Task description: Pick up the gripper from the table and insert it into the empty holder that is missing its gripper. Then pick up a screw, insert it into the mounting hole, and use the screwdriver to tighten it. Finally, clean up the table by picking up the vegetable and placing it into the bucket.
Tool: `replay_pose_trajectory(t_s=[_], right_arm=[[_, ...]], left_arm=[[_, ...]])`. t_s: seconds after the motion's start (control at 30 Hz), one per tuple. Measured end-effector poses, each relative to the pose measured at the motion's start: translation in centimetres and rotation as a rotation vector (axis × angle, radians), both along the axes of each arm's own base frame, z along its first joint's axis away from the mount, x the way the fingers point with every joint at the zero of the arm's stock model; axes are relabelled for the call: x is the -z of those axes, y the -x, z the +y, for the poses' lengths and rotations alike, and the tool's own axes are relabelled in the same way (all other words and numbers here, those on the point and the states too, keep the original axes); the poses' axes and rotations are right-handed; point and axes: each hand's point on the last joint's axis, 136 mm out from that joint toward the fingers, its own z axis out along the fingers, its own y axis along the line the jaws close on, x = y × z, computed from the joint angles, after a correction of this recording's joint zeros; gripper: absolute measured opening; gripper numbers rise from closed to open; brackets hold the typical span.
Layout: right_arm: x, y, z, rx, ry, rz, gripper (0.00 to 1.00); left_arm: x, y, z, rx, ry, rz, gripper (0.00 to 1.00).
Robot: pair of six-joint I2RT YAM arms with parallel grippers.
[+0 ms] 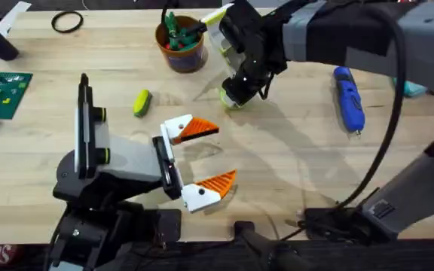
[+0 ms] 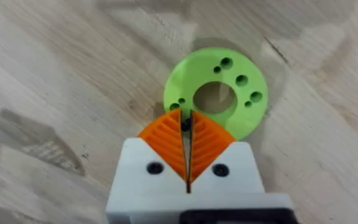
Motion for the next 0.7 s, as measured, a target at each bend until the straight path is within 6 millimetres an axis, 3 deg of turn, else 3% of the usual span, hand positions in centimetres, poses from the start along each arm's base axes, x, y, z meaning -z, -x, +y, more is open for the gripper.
replay_pose_trajectory(t_s=[0.27, 0.7], right_arm=[[-0.6, 0.1, -0.1, -0.001, -0.006, -0.005, 0.004], [-6.7, 0.2, 0.0, -0.001, -0.081, -0.108, 0.004]], left_arm=[[0.0, 0.0, 0.0, 0.0, 0.0, 0.0, 0.978], [0.0, 0.0, 0.0, 0.0, 0.0, 0.0, 0.978]])
